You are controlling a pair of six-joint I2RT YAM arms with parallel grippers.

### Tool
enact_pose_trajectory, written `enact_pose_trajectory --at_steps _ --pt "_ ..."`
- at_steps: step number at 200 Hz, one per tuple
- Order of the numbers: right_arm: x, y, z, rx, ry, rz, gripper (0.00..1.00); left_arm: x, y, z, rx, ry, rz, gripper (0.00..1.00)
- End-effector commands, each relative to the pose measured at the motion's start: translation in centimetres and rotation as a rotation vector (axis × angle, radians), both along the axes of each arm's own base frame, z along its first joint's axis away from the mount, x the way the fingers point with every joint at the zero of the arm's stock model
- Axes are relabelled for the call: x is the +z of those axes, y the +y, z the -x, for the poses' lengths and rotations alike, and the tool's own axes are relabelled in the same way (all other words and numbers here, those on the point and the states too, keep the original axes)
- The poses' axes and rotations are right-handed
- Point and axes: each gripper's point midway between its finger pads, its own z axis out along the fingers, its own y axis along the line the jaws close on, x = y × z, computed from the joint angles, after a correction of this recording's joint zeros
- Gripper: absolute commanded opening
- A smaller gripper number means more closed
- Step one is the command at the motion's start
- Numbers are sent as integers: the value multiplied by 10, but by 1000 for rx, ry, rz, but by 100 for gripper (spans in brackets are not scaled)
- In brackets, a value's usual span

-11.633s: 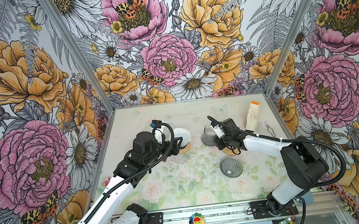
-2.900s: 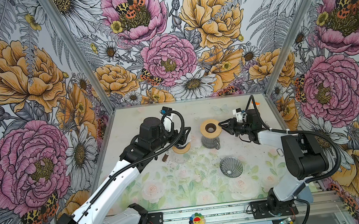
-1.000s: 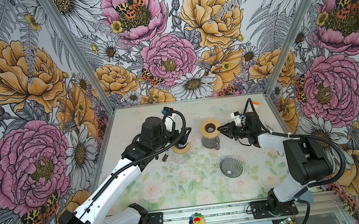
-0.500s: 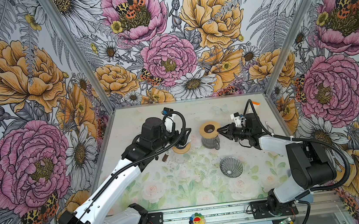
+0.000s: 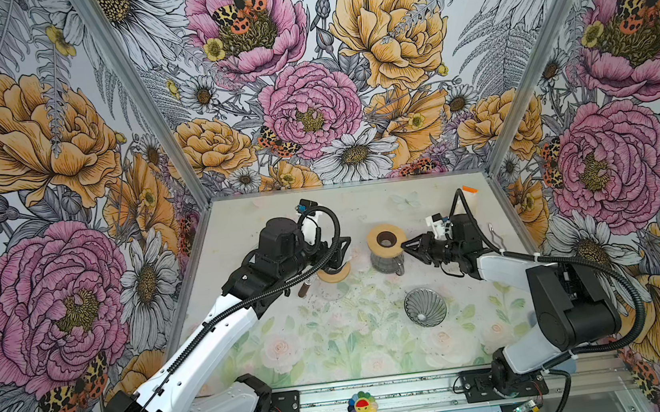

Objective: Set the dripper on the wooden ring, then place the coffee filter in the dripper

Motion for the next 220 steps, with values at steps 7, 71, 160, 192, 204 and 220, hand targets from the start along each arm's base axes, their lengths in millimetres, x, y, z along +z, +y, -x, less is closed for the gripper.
enact_pose_trajectory --at_steps 7,71,160,192,204,220 --pt "17 -3 1 9 -70 49 32 9 -1 0 -10 -15 17 99" --pt "35 -16 19 27 -96 198 38 16 -2 1 -22 -27 18 99" --pt "64 -49 68 45 -64 498 43 15 6 22 -43 -16 13 99" --pt "59 -60 93 65 -3 599 45 12 8 31 -46 -13 22 99" --pt "56 -67 103 68 27 652 45 11 9 35 -50 -10 23 99" --pt "51 -75 117 67 64 698 45 7 11 40 -52 -12 23 99"
